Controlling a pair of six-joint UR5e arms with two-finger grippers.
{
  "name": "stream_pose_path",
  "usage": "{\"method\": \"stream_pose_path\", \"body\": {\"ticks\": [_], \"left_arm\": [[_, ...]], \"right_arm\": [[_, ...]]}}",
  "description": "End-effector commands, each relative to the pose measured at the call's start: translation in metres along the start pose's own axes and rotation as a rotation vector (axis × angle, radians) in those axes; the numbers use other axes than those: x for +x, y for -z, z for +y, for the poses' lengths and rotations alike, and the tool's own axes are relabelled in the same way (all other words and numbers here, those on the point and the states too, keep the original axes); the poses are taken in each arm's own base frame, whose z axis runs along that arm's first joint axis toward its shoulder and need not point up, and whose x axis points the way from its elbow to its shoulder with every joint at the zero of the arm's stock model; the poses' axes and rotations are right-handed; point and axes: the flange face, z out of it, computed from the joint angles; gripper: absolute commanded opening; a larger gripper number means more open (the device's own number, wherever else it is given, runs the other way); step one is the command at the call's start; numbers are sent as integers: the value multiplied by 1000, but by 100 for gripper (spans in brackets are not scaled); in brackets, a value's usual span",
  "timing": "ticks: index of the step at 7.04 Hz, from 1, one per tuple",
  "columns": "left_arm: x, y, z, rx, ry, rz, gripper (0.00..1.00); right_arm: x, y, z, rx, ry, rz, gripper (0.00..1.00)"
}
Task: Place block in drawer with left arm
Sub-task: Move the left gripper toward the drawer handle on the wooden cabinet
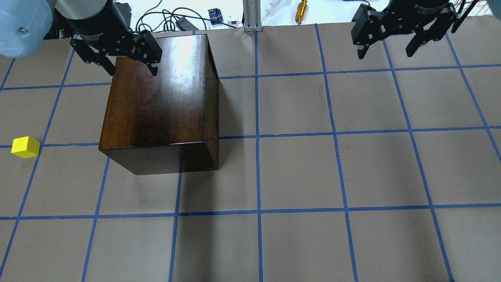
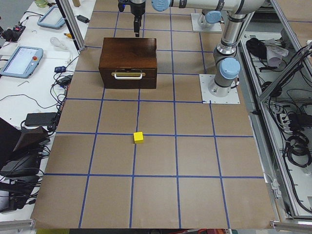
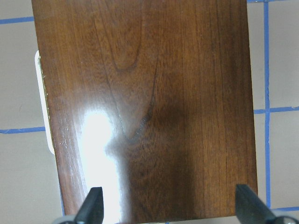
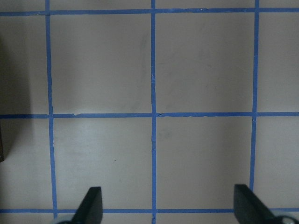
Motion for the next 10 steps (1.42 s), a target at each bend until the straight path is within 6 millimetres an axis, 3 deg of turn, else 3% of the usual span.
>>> {"method": "stream_pose_path", "body": {"ticks": [1,2,3,5,6,7,10], "left_arm": [[-1,-1,-1,-7,-4,2,100],[-9,2,-4,-3,3,1,100],[-40,-1,-9,-7,-30,10,100],[-150,-14,-13,-12,131,153,100],[-185,-34,-15,-28,159,194,100],[-198,-66,-23,-61,90,218,100],[-264,-129,-37,-58,98,309,100]], "right_arm": [[-1,0,0,1,1,-1,100],[-1,0,0,1,1,1,100],[-1,0,0,1,1,1,100],[-1,0,0,-1,1,1,100],[-1,0,0,-1,1,1,100],[-1,0,0,1,1,1,100],[-1,0,0,-1,1,1,100]]}}
